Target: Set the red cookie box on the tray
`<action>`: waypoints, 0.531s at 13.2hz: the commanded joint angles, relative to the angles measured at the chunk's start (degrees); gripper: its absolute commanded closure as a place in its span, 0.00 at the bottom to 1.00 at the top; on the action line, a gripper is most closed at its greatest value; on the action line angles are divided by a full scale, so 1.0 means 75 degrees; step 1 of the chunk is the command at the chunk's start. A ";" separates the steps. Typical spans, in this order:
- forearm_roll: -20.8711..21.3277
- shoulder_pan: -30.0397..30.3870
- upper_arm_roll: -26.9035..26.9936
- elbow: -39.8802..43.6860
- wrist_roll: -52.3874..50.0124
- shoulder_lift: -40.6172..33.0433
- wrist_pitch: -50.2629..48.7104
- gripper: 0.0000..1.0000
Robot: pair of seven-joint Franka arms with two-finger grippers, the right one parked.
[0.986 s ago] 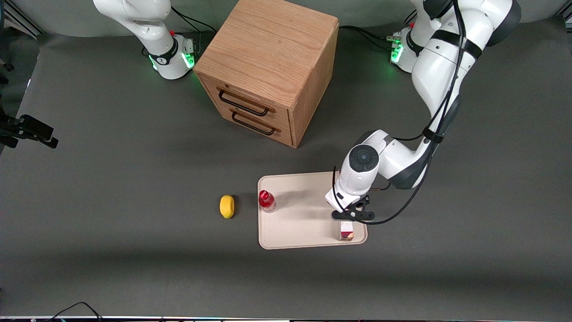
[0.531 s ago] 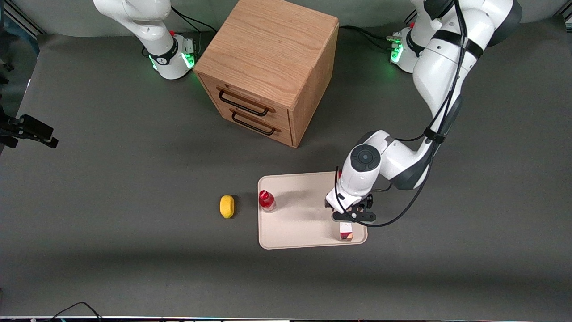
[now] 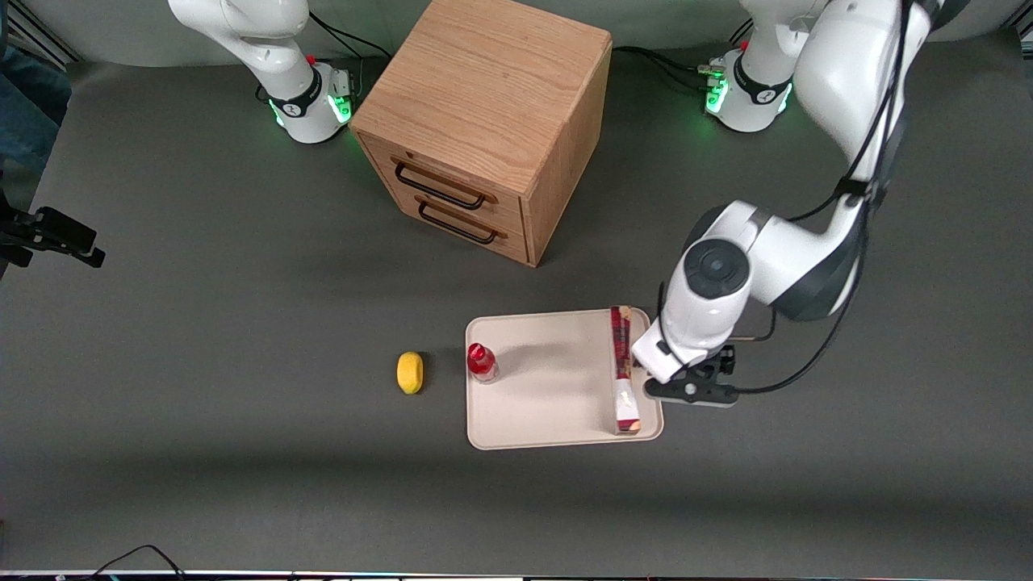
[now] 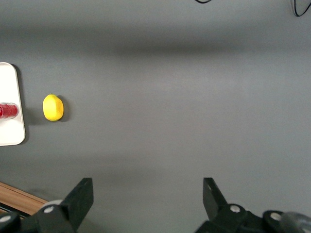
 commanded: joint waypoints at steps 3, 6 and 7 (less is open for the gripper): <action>-0.1370 0.0443 0.1223 -0.0343 0.2242 -0.2153 -0.2138 0.00; -0.1802 0.0431 0.2312 -0.0705 0.2631 -0.3255 -0.2799 0.00; -0.1908 0.0431 0.2641 -0.1020 0.2934 -0.3572 -0.2741 0.00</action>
